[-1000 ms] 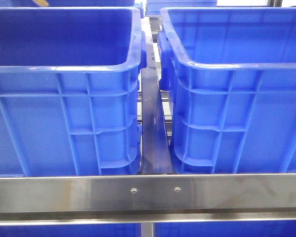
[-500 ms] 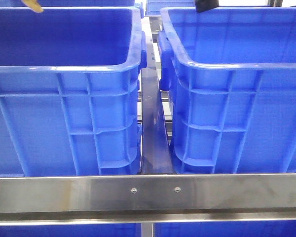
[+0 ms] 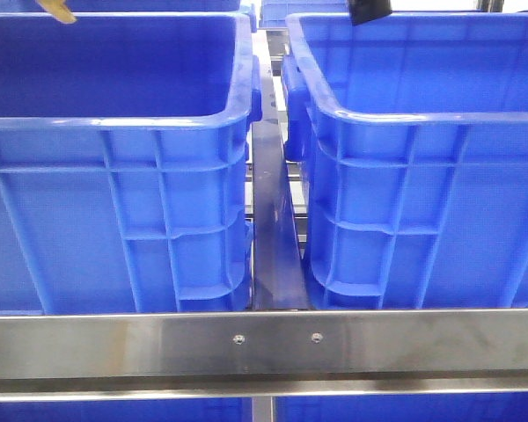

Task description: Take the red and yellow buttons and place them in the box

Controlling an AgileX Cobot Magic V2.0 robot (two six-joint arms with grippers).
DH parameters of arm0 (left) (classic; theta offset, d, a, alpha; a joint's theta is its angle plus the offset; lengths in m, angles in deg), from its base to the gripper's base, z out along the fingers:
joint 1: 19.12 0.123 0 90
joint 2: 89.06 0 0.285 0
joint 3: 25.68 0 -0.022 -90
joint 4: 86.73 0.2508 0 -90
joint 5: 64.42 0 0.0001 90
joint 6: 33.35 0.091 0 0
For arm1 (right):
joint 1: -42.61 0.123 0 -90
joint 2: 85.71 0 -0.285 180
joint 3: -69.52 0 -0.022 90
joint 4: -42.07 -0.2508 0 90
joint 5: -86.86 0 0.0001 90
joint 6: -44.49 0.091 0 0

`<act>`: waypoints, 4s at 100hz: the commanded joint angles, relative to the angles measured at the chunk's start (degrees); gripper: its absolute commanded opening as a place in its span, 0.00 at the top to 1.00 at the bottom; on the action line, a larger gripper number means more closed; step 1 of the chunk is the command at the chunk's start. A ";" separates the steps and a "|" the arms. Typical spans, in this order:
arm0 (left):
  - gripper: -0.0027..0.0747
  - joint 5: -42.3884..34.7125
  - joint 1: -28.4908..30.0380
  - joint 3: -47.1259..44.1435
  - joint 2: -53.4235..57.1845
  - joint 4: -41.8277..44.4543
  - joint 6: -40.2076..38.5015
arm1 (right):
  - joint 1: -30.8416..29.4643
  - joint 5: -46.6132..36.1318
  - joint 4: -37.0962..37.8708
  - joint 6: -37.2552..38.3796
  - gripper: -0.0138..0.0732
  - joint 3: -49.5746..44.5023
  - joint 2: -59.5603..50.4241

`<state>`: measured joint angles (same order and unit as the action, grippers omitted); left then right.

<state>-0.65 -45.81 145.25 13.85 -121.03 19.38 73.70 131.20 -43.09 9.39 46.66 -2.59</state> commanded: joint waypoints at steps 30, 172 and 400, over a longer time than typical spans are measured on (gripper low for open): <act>0.15 -2.42 -0.50 1.85 2.34 -3.07 -1.24 | -0.08 1.59 -3.17 -1.24 0.84 2.08 -1.42; 0.68 -36.76 24.26 -31.77 53.84 0.52 -25.29 | -4.89 -15.40 -3.17 -9.11 0.84 1.78 -1.80; 0.99 -34.85 24.26 -31.84 55.27 1.00 -25.29 | -39.58 -3.31 -20.64 -18.17 0.84 13.38 34.03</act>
<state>-32.45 -21.61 112.10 69.74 -118.84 -5.48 34.32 125.26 -60.61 -7.71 58.10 34.34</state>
